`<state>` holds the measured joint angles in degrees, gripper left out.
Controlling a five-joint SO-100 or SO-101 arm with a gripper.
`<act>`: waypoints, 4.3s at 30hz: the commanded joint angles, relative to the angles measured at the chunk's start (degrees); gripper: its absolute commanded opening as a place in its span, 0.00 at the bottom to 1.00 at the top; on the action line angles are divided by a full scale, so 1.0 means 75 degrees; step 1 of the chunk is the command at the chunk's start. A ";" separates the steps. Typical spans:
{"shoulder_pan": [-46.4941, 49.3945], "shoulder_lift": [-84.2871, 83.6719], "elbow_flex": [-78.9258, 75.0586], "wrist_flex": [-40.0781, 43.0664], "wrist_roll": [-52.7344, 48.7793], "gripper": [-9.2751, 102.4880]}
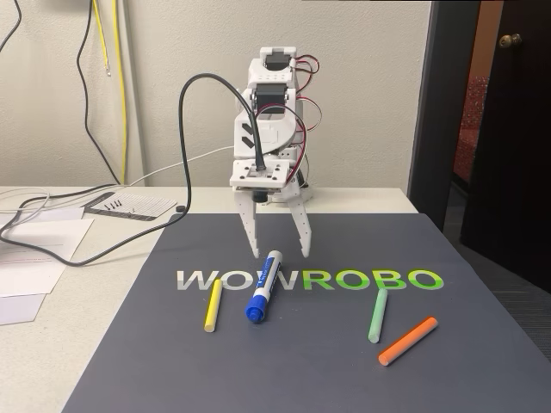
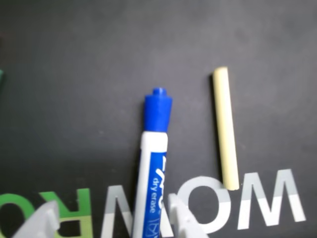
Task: Pick up the blue marker.
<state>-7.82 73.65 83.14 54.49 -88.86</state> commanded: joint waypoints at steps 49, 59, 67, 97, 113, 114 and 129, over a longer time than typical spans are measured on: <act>0.0211 -0.2578 -0.2754 0.1488 0.0105 0.38; 0.0164 -0.2590 -0.2754 0.1477 0.0164 0.25; 0.0164 -0.2590 -0.2754 0.1465 0.0246 0.18; -0.0152 -0.1594 -0.2754 0.2543 0.1910 0.13; -0.1219 0.2238 -0.2789 0.4055 0.7980 0.13; -0.1277 0.2355 -0.2789 0.4031 0.8566 0.13; -0.1406 0.4125 -0.2531 0.3715 1.3242 0.13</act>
<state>-18.72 100.20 64.60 82.88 8.17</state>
